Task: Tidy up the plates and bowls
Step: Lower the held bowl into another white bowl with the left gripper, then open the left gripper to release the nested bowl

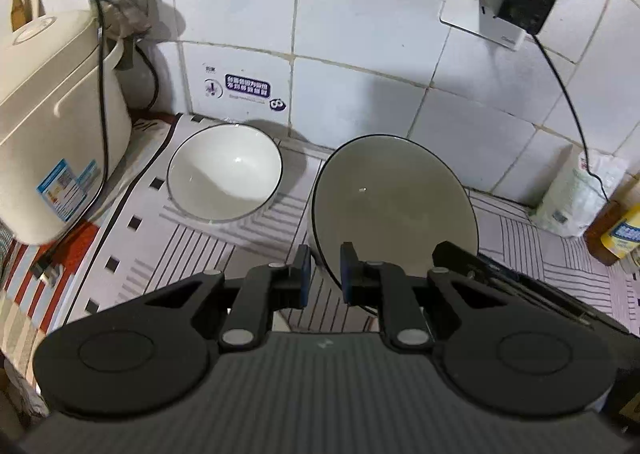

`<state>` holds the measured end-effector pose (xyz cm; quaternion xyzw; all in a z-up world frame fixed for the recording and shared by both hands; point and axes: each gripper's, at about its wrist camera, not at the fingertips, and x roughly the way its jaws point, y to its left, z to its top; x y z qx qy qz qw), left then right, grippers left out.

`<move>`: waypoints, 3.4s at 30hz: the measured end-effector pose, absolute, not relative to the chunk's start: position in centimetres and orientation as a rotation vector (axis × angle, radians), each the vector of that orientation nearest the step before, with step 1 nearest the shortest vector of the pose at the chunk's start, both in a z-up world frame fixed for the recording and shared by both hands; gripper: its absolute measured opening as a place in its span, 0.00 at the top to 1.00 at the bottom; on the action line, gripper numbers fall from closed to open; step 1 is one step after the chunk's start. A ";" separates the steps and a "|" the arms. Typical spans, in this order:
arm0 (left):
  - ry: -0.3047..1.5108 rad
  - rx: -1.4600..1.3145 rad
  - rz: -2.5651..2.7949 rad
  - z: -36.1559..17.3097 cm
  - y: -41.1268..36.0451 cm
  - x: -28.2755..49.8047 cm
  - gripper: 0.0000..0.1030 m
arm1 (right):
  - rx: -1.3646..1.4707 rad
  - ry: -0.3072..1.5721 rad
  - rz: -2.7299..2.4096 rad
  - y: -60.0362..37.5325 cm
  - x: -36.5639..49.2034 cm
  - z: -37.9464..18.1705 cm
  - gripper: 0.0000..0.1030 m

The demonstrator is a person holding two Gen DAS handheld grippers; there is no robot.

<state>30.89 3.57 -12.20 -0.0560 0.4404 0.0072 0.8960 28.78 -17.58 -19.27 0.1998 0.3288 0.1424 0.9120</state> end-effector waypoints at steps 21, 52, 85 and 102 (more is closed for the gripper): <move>0.963 -0.141 0.040 -11.5 4.7 20.9 0.87 | 0.376 0.718 0.329 -16.5 19.0 -17.4 0.80; 1.104 -0.228 0.141 -15.3 12.1 22.6 0.85 | -0.025 0.710 0.465 -6.1 21.7 -18.8 0.80; 1.052 -0.196 0.166 -14.3 11.4 22.5 0.71 | -0.126 0.734 0.495 -6.0 23.0 -19.0 0.76; 0.935 -0.189 0.142 -10.2 10.4 18.7 0.68 | 0.085 0.701 0.569 -11.6 22.8 -14.2 0.59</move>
